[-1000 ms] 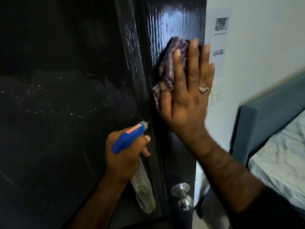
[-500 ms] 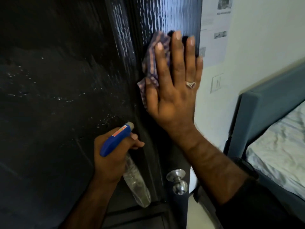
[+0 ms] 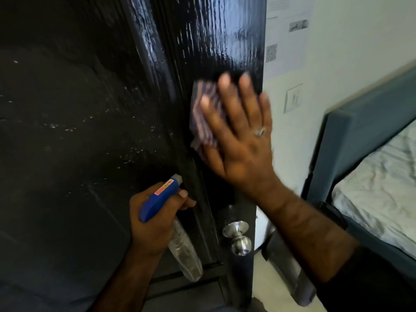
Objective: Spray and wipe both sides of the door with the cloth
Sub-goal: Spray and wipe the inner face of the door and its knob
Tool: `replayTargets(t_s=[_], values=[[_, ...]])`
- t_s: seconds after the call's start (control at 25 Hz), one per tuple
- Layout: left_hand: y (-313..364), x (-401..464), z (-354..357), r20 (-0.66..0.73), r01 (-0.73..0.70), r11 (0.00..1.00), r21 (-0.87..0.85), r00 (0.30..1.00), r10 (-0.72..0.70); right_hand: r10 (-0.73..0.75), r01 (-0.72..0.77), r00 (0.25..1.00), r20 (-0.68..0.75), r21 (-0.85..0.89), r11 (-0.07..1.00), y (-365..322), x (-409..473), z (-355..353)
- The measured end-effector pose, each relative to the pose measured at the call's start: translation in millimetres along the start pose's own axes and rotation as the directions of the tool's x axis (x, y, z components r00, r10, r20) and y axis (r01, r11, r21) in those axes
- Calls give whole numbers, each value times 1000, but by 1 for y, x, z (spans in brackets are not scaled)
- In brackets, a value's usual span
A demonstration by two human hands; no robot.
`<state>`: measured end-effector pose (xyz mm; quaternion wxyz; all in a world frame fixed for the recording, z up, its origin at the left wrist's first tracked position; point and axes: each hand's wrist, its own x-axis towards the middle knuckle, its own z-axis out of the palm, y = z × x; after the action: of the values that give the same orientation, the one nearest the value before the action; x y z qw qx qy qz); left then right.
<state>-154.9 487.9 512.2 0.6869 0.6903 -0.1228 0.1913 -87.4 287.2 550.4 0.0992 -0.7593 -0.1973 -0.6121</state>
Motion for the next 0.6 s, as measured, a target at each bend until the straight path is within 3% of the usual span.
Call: replayTargets(t_s=[0.08,0.12,0.2,0.28,0.36,0.48,0.6], values=[[-1,-1,1,14,-7,999,36,1000,6,136,-135,989,-50,29,990,-7,20,-1],[-2,0,-1,22,-8,998,55,1000,7,104,-104,994,-20,30,994,-13,4,0],[-5,-1,-6,30,2,996,91,1000,-5,-68,60,985,158,55,997,-26,-60,4],[-4,-3,-13,20,42,995,89,999,-44,-284,289,912,295,27,957,-21,-112,6],[-4,-3,-14,6,88,995,42,996,-89,-368,376,896,248,16,926,-8,-88,6],[-5,3,-11,-59,108,993,-42,992,-111,-176,176,984,24,-38,984,-15,26,0],[7,7,-4,-90,83,993,-79,992,-90,17,-29,994,-106,-107,994,-27,106,3]])
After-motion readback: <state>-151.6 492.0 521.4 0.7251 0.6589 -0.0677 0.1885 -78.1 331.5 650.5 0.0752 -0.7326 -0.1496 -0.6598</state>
